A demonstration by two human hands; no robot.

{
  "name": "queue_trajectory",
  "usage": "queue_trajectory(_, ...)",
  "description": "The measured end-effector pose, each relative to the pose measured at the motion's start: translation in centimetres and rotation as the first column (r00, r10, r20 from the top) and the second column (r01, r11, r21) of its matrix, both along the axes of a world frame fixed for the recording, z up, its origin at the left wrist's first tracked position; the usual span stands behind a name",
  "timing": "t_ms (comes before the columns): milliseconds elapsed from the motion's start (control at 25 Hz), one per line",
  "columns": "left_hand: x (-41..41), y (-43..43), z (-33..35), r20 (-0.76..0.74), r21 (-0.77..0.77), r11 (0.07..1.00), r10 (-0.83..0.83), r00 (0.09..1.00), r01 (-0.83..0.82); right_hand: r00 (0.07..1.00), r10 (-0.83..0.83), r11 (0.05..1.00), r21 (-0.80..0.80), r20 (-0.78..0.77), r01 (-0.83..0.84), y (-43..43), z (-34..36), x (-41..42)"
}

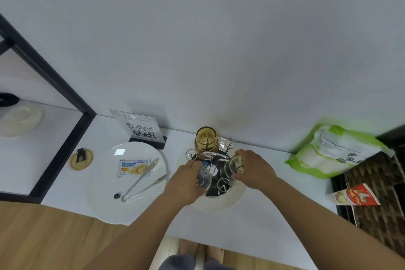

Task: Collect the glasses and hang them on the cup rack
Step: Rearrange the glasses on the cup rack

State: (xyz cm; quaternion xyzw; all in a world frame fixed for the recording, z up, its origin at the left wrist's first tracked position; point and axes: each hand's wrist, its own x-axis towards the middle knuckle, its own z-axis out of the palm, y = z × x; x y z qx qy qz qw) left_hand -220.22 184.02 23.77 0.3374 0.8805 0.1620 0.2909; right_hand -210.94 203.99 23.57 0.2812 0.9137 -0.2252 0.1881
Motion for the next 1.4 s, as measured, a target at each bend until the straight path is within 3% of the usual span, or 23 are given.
queue_trajectory(520,-0.1,-0.7,-0.2,0.075,0.086,0.996,-0.013,0.997,0.006,1.000,-0.001,1.000,-0.023,-0.010,0.000,0.5,-0.1,0.1)
queue_trajectory(760,-1.1,-0.6,0.8,0.013,0.065,0.996,0.063,0.998,-0.063,1.000,0.011,1.000,-0.012,0.010,-0.011,0.7,0.4,0.2)
queue_trajectory(960,-1.8,-0.5,1.0,0.000,0.050,0.993,0.106,0.994,-0.106,0.961,0.073,0.997,0.042,-0.268,-0.064,-1.2,2.3,-1.4)
queue_trajectory(1080,-1.0,-0.6,0.8,0.034,0.037,0.993,0.109,0.993,-0.110,0.927,0.103,0.994,0.015,-0.360,-0.104,-2.6,3.6,-3.5)
queue_trajectory(1160,-1.2,-0.6,0.9,0.025,0.069,0.988,0.140,0.990,-0.142,0.932,0.142,0.988,-0.016,-0.335,-0.156,-3.3,3.6,-4.8)
queue_trajectory(1240,-2.0,-0.7,1.1,0.000,0.112,0.976,0.187,0.982,-0.186,0.954,0.236,0.970,-0.014,-0.187,-0.243,-3.8,3.0,-5.2)
queue_trajectory(1400,-4.4,-0.9,1.3,-0.020,0.154,0.952,0.270,0.963,-0.264,0.926,0.373,0.916,0.180,-0.062,-0.357,-3.4,2.2,-4.9)
